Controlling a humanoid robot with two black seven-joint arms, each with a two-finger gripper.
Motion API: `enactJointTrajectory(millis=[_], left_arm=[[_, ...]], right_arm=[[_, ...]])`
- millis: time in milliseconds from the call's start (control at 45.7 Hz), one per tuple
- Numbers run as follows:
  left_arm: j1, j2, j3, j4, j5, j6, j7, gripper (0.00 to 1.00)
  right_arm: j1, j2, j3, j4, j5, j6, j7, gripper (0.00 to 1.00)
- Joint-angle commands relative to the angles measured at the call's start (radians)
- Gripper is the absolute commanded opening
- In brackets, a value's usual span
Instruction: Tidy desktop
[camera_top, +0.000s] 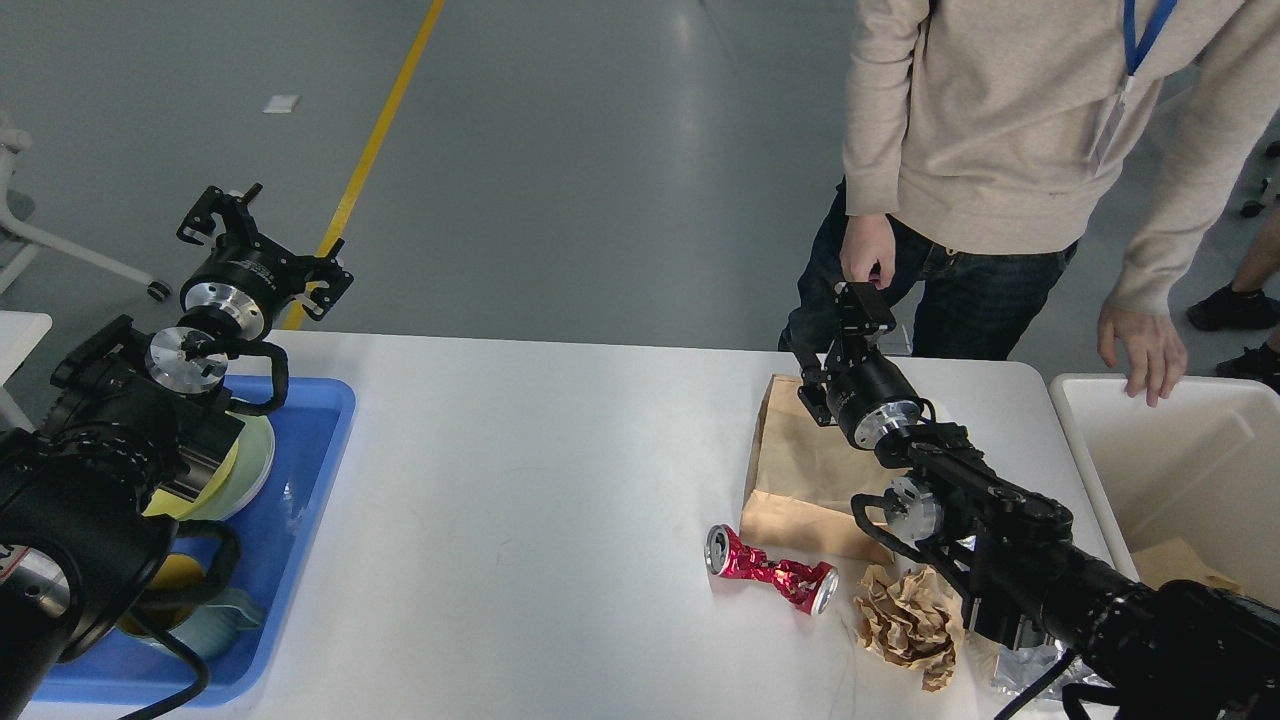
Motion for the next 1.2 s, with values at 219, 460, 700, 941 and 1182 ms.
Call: enactJointTrajectory(millis=[219, 460, 700, 941, 1182], left_arm=[[0.034, -0.049, 0.044, 0.0, 0.002, -0.018, -0.182, 0.96], [0.078, -0.083, 0.156, -0.042, 0.002, -0.04, -0.242, 0.96], [0.069, -0.118, 0.223, -0.065, 0.004, -0.024, -0.238, 0.96], [0.073, -0.151, 0.3, -0.065, 0.02, -0.018, -0.25, 0.96], [0.139, -0.18, 0.219, -0.065, 0.037, -0.034, -0.252, 0.96]], right_arm=[[0.001, -0.001, 0.0, 0.0, 0.0, -0.001, 0.0, 1.0], [0.001, -0.001, 0.0, 0.0, 0.0, -0.001, 0.0, 1.0], [-0.001, -0.001, 0.0, 0.0, 0.0, 0.0, 0.0, 1.0], [0.001, -0.001, 0.0, 0.0, 0.0, 0.0, 0.0, 1.0], [0.001, -0.001, 0.0, 0.0, 0.0, 0.0, 0.0, 1.0]])
